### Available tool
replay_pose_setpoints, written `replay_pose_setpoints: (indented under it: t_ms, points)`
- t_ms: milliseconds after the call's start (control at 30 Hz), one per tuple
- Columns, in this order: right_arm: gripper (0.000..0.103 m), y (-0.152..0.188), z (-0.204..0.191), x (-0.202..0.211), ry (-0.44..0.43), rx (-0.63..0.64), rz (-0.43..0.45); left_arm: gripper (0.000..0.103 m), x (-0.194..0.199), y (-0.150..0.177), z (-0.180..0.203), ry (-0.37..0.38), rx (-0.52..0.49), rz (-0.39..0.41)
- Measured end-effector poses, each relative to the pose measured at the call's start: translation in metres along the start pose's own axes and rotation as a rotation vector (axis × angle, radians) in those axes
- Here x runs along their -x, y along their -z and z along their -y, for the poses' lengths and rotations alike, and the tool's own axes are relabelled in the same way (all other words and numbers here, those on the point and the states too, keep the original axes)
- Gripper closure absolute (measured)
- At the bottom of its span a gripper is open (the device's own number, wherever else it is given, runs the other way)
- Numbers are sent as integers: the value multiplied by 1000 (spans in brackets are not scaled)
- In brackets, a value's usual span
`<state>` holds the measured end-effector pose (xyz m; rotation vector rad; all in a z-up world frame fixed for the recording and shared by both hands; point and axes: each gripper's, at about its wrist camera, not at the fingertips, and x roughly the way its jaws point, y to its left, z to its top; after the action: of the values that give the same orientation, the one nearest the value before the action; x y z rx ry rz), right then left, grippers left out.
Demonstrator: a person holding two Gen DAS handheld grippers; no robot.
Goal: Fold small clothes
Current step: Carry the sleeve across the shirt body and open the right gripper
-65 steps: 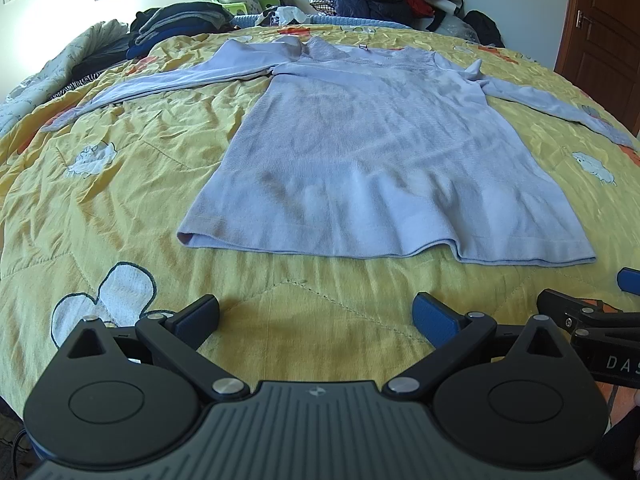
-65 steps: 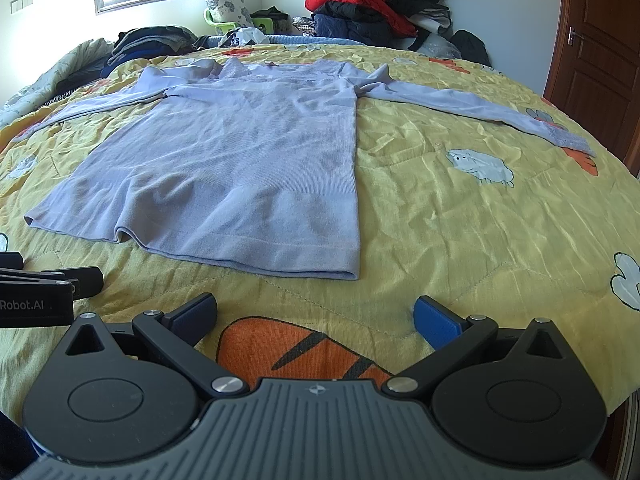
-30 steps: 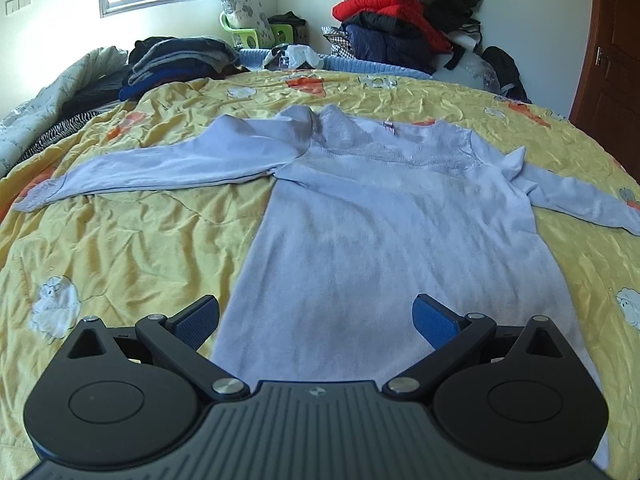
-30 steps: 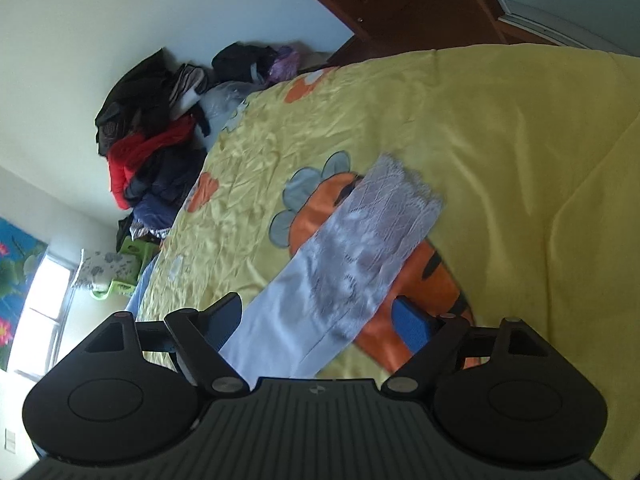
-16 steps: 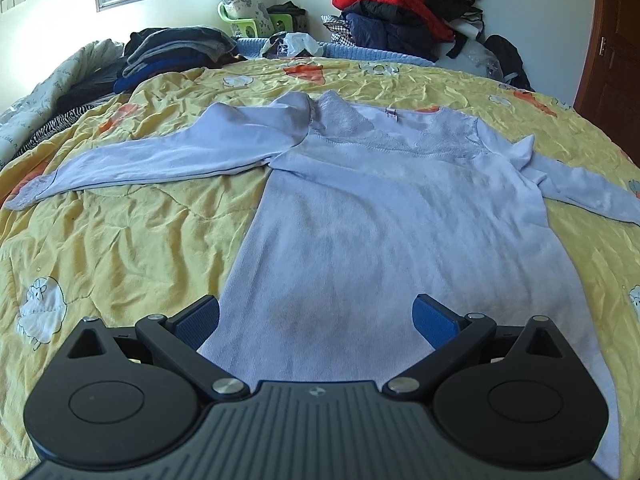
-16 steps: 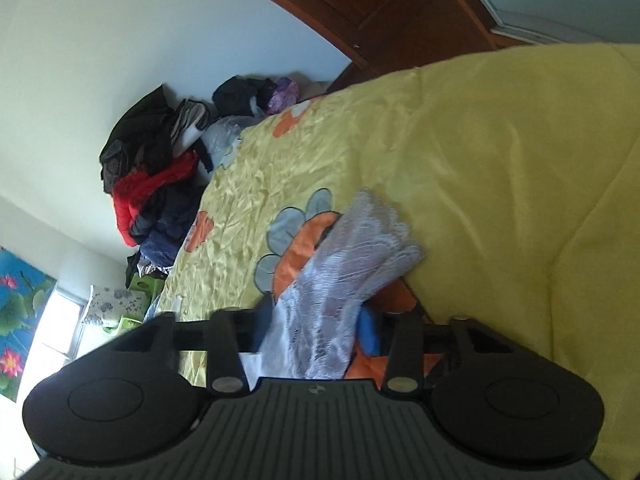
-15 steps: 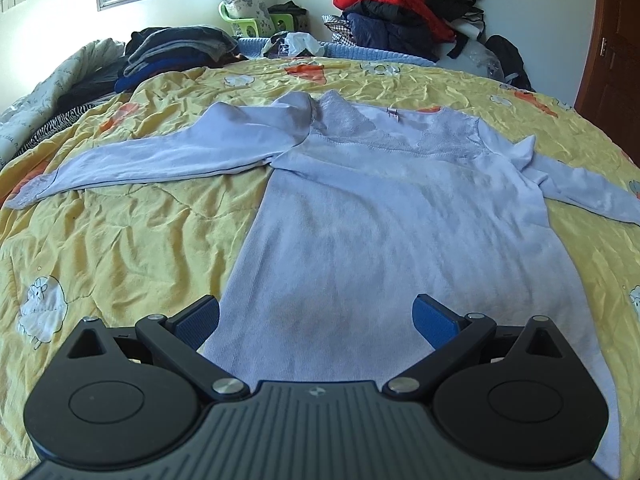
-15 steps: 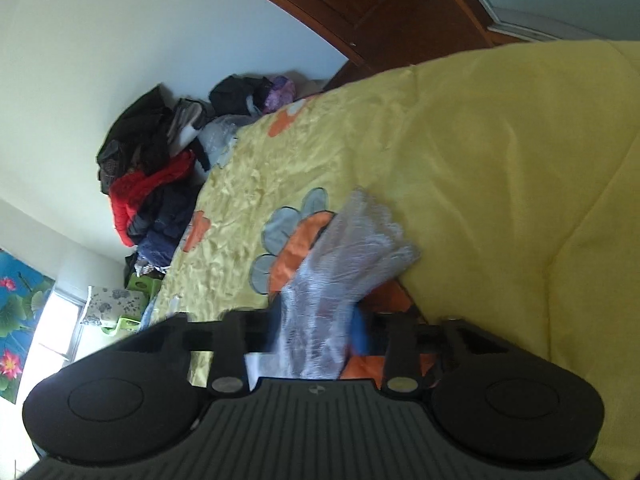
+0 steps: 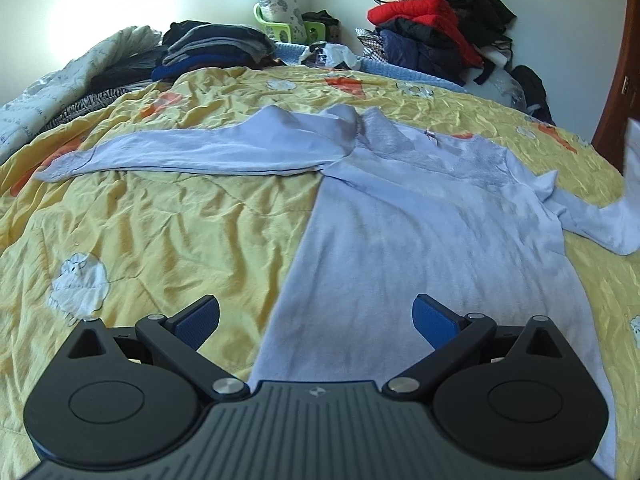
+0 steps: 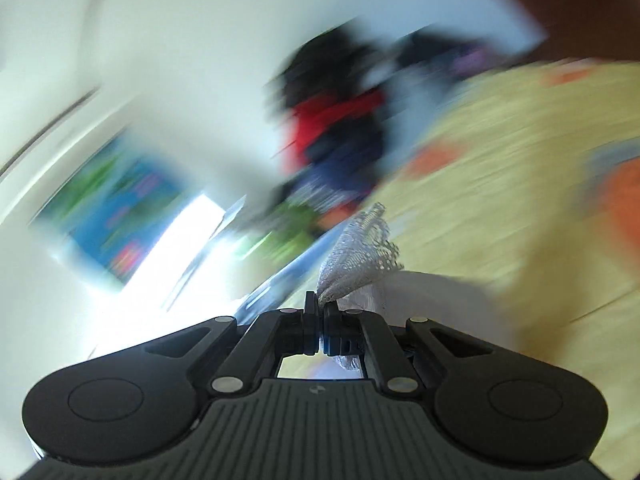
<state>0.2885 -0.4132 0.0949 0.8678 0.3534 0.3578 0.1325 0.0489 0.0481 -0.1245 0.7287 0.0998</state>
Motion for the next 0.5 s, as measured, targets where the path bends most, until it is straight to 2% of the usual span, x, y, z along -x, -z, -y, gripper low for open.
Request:
replay_pose_setpoints:
  t_ms: [67,133,267,367,500]
  points:
    - [96,42,-43,-29,-127,71,-154,0,4,2,-8,-3,15,8]
    - [96,97,-75,-57,-207,134,-335,0,8,5,-16,-10,30,12]
    - [96,207,-98,-93,-238,209,-638,0,16,11,-38,-25,62,12]
    - [96,247,-101,-96,-237,186,-719,0,22,16,-55,-26,83,19]
    - [96,263,-108,-88,-247,130,-769,0,28,20,-72,-18,111,30]
